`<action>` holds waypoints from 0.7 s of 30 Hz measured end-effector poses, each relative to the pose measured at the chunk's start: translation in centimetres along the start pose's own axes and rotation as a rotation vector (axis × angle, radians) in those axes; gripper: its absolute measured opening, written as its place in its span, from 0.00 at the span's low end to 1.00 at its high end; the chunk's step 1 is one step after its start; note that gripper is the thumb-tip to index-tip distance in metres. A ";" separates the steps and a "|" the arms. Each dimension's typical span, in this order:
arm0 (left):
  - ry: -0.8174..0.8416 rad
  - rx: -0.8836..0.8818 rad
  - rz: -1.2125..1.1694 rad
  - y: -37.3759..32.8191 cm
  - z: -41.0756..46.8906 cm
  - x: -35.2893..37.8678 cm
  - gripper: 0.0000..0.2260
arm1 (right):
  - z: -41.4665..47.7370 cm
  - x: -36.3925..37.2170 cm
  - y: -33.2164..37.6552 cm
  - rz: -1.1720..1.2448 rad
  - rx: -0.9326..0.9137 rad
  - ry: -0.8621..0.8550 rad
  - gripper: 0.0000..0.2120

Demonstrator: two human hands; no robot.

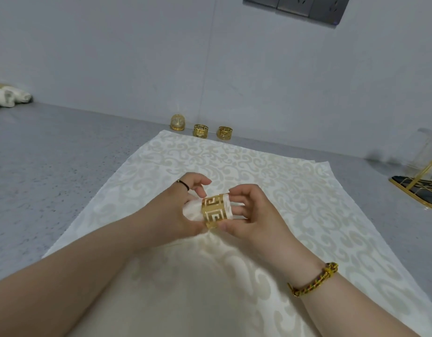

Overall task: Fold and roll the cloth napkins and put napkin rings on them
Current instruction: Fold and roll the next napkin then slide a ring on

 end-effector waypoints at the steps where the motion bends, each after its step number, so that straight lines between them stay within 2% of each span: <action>1: 0.036 0.012 0.036 -0.1 -0.1 0.2 0.29 | 0.0 0.1 -0.1 0.010 0.006 0.002 0.24; 4: 0.117 0.046 0.198 -0.4 -0.3 1.5 0.40 | -0.1 0.7 0.0 -0.048 0.014 0.000 0.24; 5: 0.113 0.058 0.260 -0.4 -0.3 1.7 0.40 | -0.2 0.8 0.0 -0.041 0.019 0.000 0.23; 7: 0.056 0.093 0.364 -0.6 -0.1 1.7 0.34 | -0.2 0.7 -0.1 0.006 0.043 0.009 0.20; 10: 0.007 0.115 0.427 -0.9 -0.1 1.4 0.25 | -0.2 0.5 -0.7 0.046 0.121 0.046 0.08; 14: 0.016 0.134 0.538 -0.9 -0.2 1.7 0.31 | 0.0 0.4 -1.6 0.080 0.202 0.020 0.01; 18: -0.004 0.134 0.628 -1.0 -0.2 1.7 0.28 | 0.0 -0.1 -0.3 -0.170 0.064 -0.125 0.10; 21: -0.044 0.149 0.684 -1.3 -0.2 1.4 0.24 | -0.1 -0.2 0.3 -0.231 0.014 -0.164 0.13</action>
Point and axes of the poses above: each hand's wrist, its own z-axis towards the middle knuckle, its own x-axis out of the palm, y = z × x, the point moved 7 cm from there along z, towards the middle knuckle, and after that the axes turned 6 degrees about -z, right-handed, at the moved point
